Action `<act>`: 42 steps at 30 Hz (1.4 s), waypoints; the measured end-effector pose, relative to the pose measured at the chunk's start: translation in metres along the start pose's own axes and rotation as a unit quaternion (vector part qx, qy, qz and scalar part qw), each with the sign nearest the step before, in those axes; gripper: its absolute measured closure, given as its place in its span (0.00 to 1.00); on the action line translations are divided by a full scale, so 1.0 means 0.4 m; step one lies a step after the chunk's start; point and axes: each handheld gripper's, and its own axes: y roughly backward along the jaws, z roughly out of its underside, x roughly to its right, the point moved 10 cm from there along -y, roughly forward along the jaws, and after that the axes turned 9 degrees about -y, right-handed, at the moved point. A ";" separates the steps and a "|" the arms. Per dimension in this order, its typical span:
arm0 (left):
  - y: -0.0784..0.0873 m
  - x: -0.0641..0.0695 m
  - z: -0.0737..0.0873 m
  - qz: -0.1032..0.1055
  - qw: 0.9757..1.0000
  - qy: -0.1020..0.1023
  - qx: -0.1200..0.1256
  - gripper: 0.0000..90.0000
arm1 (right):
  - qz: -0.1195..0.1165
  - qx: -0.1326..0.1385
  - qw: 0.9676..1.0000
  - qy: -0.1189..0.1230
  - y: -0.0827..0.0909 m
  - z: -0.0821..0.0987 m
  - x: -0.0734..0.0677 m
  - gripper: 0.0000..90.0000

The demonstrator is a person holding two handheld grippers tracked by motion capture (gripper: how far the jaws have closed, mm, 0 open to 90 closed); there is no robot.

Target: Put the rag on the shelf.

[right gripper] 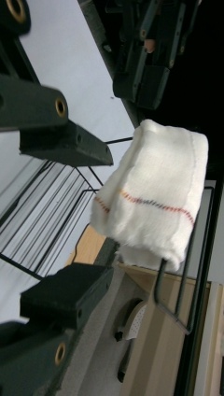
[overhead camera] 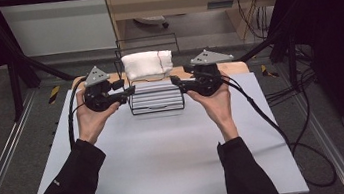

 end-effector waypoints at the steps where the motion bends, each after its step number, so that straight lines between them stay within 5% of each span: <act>1: 0.002 0.003 0.013 0.001 1.000 0.001 -0.003 0.50 | 0.001 -0.001 1.000 -0.002 0.008 0.007 0.006 0.36; 10: 0.021 0.024 0.139 0.020 0.999 0.020 -0.041 0.27 | -0.003 -0.019 1.000 -0.024 0.060 0.099 0.052 0.13; 19: 0.044 0.040 0.266 0.018 0.998 0.033 -0.052 0.12 | -0.011 -0.052 0.998 -0.042 0.086 0.237 0.087 0.03; 28: 0.085 0.055 0.374 0.020 0.997 0.031 -0.063 0.07 | -0.021 -0.090 0.993 -0.071 0.114 0.381 0.115 0.01; 37: 0.133 0.051 0.463 0.018 0.996 0.045 -0.073 0.06 | -0.018 -0.103 0.990 -0.090 0.165 0.478 0.148 0.00; 42: 0.145 0.052 0.496 0.016 0.996 0.040 -0.079 0.06 | -0.024 -0.119 0.990 -0.078 0.192 0.534 0.161 0.00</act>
